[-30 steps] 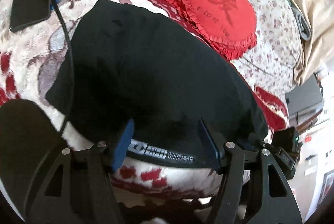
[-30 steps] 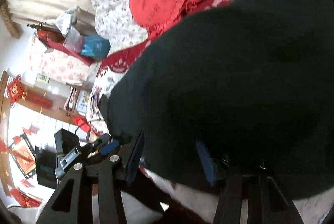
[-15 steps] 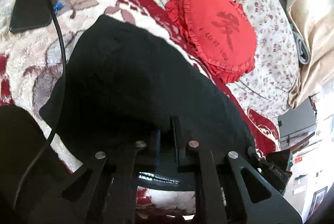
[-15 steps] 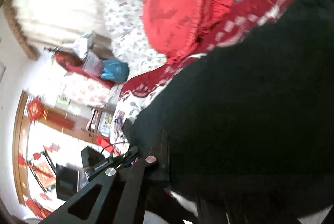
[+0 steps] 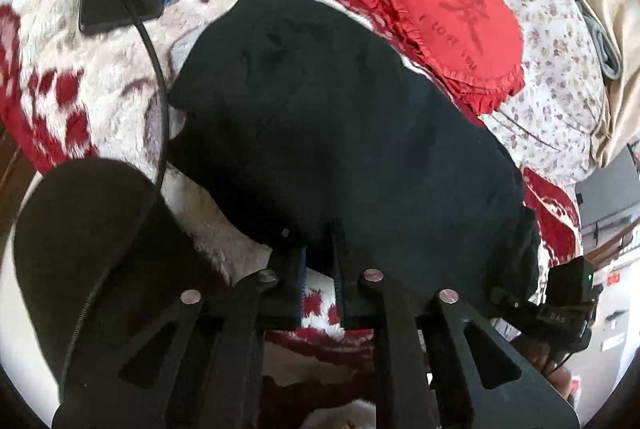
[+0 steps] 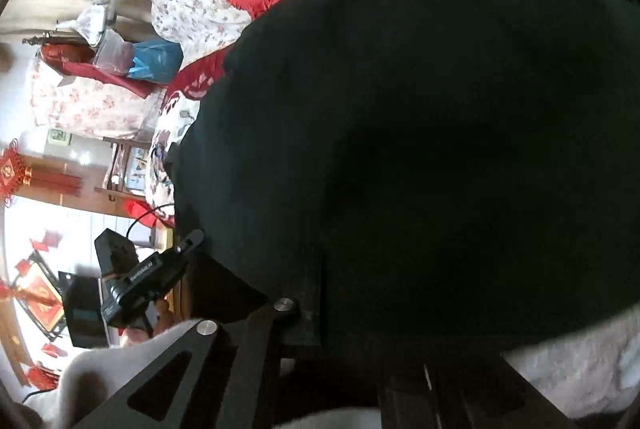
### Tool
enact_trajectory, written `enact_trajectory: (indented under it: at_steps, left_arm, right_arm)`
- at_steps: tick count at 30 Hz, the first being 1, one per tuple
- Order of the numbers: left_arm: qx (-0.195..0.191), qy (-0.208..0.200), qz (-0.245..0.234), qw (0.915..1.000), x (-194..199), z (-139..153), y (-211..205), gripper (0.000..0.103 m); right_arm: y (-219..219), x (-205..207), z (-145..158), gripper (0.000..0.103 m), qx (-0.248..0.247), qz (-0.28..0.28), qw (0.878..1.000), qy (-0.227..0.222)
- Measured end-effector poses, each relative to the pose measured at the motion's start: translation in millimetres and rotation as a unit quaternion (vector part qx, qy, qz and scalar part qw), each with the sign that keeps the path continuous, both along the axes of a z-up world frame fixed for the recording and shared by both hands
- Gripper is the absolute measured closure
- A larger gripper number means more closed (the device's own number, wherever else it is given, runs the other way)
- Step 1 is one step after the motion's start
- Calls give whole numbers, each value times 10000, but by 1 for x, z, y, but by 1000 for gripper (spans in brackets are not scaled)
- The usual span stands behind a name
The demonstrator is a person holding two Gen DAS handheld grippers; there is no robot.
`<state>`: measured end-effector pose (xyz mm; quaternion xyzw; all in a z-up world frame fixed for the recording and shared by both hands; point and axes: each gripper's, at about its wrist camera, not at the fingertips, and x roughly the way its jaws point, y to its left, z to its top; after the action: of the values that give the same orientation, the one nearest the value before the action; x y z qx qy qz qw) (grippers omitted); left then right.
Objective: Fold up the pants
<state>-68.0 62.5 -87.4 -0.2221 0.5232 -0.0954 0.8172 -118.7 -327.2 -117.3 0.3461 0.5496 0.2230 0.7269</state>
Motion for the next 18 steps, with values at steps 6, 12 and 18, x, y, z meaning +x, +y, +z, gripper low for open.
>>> enact_trajectory:
  at_steps: [6, 12, 18]
  left_arm:
    - [584, -105, 115, 9982, -13, 23, 25, 79]
    - [970, -538, 383, 9931, -8, 45, 46, 76]
    - [888, -737, 101, 9933, 26, 44, 22, 64]
  right_arm:
    - [5, -4, 56, 76, -181, 831, 9949, -543]
    - [24, 66, 108, 57, -1018, 667, 9772, -1737]
    - [71, 163, 82, 57, -1981, 1483, 9553, -1619]
